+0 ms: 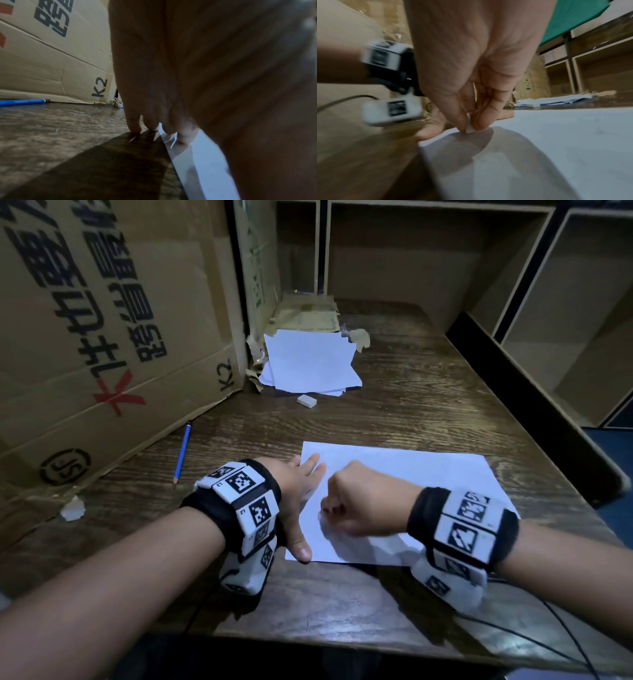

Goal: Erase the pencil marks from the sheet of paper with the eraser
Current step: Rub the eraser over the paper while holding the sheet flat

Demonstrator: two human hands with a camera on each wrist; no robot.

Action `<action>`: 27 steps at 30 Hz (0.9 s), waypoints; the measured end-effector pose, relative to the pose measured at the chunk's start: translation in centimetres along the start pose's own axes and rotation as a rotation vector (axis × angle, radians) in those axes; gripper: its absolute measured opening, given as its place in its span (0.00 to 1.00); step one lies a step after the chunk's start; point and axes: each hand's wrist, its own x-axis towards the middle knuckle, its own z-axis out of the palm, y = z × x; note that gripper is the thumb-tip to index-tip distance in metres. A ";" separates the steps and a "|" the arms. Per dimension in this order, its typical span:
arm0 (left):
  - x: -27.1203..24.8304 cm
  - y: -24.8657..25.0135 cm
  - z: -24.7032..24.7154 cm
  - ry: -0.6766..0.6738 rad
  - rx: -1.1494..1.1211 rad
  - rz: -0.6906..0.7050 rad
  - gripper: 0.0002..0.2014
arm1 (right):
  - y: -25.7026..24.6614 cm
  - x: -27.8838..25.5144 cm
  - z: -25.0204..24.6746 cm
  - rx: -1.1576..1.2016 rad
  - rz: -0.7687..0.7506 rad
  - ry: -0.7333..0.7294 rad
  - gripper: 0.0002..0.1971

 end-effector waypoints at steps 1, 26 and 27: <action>0.1 0.0 0.0 -0.003 -0.002 -0.001 0.79 | -0.6 -0.7 0.2 0.030 -0.038 -0.033 0.17; 1.4 -2.1 -1.1 0.137 -0.153 -0.043 0.58 | 5.7 7.7 -2.6 0.044 0.282 0.006 0.19; 1.5 -2.1 -1.2 0.120 -0.143 -0.054 0.59 | 5.7 8.0 -2.5 0.039 0.294 0.022 0.20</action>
